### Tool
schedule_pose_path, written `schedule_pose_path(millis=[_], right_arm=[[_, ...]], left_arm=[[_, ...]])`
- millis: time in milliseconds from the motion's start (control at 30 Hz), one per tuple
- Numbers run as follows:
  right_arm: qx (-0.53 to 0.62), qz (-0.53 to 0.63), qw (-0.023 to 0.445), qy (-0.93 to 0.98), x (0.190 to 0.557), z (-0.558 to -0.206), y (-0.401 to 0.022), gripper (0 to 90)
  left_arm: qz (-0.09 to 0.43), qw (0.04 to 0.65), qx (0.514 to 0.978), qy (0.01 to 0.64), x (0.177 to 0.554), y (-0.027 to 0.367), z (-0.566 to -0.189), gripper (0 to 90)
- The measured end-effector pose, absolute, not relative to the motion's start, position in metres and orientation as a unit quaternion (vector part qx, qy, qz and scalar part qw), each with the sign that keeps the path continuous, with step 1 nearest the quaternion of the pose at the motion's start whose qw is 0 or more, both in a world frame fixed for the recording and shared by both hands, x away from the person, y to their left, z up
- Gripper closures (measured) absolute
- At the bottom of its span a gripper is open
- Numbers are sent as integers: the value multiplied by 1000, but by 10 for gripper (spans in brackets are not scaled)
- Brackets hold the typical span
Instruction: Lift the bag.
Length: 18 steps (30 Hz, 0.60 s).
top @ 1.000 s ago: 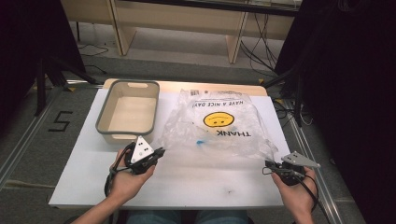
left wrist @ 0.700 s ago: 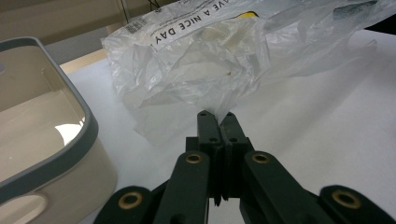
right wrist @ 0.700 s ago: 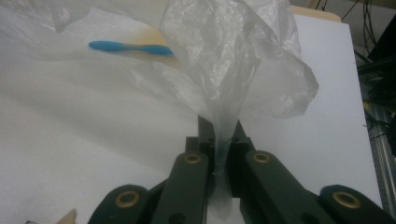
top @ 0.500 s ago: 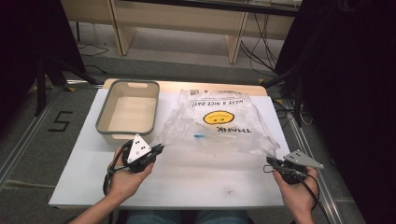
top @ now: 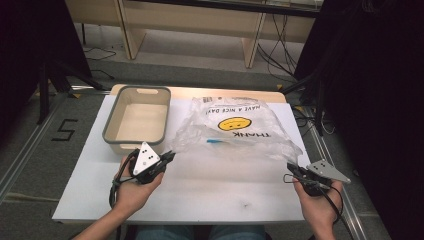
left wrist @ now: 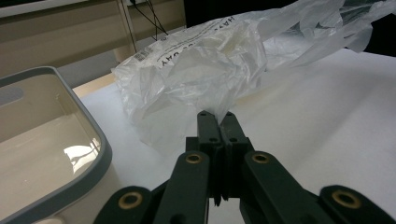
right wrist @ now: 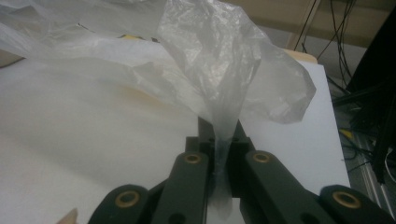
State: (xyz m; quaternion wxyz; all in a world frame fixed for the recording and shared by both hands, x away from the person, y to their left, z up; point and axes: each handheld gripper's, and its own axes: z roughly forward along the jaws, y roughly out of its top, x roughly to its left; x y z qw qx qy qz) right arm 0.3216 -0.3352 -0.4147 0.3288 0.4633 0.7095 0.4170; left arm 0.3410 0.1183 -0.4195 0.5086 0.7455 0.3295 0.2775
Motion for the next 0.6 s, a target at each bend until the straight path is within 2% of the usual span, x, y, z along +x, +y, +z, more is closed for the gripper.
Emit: schedule_pose_path(millis=[600], right_arm=[[450, 436, 360, 691, 322, -402, -331, 899]], left_arm=[[293, 526, 729, 326, 342, 122, -410, 894]])
